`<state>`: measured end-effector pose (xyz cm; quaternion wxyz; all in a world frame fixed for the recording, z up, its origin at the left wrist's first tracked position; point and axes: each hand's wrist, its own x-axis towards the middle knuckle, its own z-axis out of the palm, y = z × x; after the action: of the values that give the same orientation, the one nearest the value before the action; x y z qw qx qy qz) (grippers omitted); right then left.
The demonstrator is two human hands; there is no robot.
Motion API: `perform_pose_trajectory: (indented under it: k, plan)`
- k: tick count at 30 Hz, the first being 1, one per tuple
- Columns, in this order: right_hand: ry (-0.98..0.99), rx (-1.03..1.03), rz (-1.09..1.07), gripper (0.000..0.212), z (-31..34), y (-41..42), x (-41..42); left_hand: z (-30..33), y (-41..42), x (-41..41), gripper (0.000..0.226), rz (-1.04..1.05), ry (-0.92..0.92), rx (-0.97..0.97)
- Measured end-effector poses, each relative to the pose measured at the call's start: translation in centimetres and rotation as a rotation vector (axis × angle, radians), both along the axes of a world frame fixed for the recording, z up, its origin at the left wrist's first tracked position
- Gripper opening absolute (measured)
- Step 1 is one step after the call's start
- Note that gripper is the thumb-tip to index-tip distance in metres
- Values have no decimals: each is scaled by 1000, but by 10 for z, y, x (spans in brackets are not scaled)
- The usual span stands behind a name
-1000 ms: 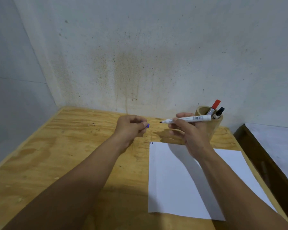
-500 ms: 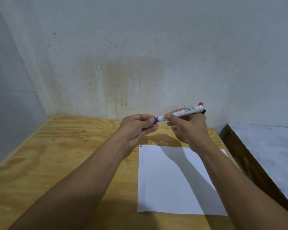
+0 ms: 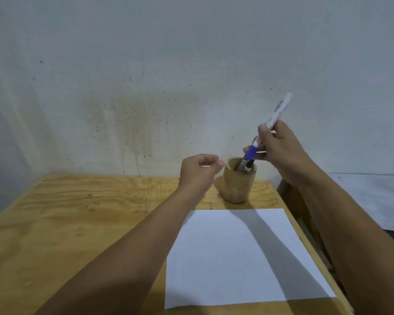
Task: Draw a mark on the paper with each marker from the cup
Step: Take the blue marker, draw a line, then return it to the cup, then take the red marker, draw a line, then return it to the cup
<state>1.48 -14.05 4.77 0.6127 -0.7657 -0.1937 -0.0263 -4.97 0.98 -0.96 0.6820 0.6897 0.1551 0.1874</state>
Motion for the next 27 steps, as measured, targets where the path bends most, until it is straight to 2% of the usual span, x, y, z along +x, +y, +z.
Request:
perform_pose_trajectory:
  k: [3, 5, 8, 12, 15, 16, 19, 23, 25, 27]
  plan:
    - [-105, -501, -128, 41, 29, -19, 16, -6, -4, 11, 19, 3, 40, 269]
    - [-201, -699, -163, 39, 38, -27, 28, -11, -6, 16, 25, -23, 51, 489]
    - [-296, -767, -195, 27, 40, -27, 37, -16, -7, 19, 35, -66, 44, 719]
    - [-294, -800, -152, 18, 25, -11, 43, -19, -6, 17, 46, -150, 15, 966]
    - [-268, -889, -86, 7, 6, 1, 52, -20, -6, 17, 47, -162, 6, 1024]
    - [-241, -904, -57, 11, 1, 4, 53, -21, -5, 18, 46, -156, 8, 1029]
    - [-152, -822, -51, 13, -12, 7, 58, -24, -3, 20, 46, -138, 26, 1021]
    - [-97, -525, -248, 28, -22, 8, 61, -25, -1, 22, 48, -151, 19, 1018]
    - [-14, -443, -334, 23, -24, 8, 64, -25, -1, 22, 48, -152, 14, 1018]
    - [138, -418, -304, 14, -24, 9, 67, -25, -1, 21, 50, -152, 7, 1011]
